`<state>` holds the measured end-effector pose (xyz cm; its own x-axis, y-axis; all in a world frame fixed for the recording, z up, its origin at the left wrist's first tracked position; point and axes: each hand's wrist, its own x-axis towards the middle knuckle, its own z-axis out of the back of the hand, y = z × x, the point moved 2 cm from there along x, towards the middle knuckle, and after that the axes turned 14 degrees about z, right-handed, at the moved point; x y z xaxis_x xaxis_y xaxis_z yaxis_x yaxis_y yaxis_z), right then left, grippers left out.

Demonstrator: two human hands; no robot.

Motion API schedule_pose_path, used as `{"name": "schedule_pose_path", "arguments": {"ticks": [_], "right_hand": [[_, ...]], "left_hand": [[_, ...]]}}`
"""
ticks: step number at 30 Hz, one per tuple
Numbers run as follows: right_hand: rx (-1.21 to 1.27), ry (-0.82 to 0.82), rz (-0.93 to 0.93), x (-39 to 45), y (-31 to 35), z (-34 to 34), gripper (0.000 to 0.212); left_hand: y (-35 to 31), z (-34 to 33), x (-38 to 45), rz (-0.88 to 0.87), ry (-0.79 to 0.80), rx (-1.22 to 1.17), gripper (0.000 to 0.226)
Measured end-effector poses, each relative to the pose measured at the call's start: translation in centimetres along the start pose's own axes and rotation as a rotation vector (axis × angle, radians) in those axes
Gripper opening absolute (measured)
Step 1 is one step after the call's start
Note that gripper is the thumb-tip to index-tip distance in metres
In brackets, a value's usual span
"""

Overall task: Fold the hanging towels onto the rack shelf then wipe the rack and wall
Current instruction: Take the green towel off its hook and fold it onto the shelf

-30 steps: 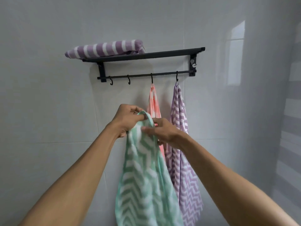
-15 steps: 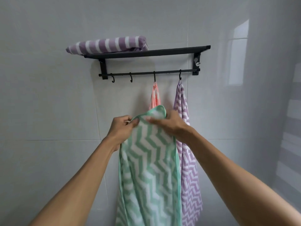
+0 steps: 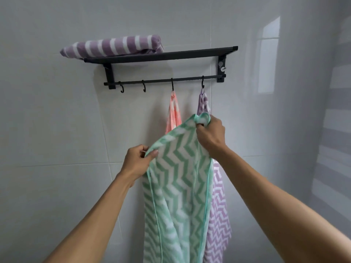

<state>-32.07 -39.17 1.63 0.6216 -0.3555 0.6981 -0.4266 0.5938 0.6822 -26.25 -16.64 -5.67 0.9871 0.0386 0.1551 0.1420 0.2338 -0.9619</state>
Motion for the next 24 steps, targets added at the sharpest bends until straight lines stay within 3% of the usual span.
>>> {"name": "schedule_pose_path", "arguments": {"ticks": [3,6,7,8,10,12,16,17,21,24], "right_hand": [[0.048,0.253,0.143,-1.6,-0.5,-1.4,0.017],[0.105,0.582,0.211,-3.2,-0.9,-3.4,0.079],[0.079,0.639,0.201,-3.4,-0.8,-3.9,0.085],[0.034,0.658,0.213,-3.4,-0.8,-4.2,0.078],[-0.117,0.62,0.265,-2.8,-0.8,-4.7,0.036],[-0.173,0.515,0.259,-2.4,-0.6,-4.7,0.02],[-0.085,0.336,0.155,-1.4,0.3,-3.4,0.021],[-0.071,0.276,0.114,-1.0,0.3,-2.7,0.019],[-0.12,0.149,-0.014,0.8,-1.3,0.4,0.017],[-0.184,0.287,0.063,-0.2,-2.0,0.5,0.041]], "left_hand": [[-1.8,-0.4,0.4,-0.094,-0.036,0.023,0.027],[-3.6,-2.1,-0.2,-0.15,0.067,0.057,0.03],[-4.0,-2.4,-0.4,-0.168,0.099,0.076,0.027],[-4.2,-2.5,-0.5,-0.187,0.12,0.093,0.02],[-4.1,-1.9,-0.6,-0.199,0.138,0.087,0.006],[-3.3,-1.1,-0.3,-0.168,0.148,0.099,0.005],[0.2,-0.7,-0.2,-0.105,-0.055,0.483,0.009],[1.5,-0.7,-0.2,-0.045,-0.08,0.488,0.009],[5.1,-0.1,0.4,0.175,-0.064,0.214,0.012],[3.9,-0.2,1.2,0.087,-0.121,0.147,0.026]]}}
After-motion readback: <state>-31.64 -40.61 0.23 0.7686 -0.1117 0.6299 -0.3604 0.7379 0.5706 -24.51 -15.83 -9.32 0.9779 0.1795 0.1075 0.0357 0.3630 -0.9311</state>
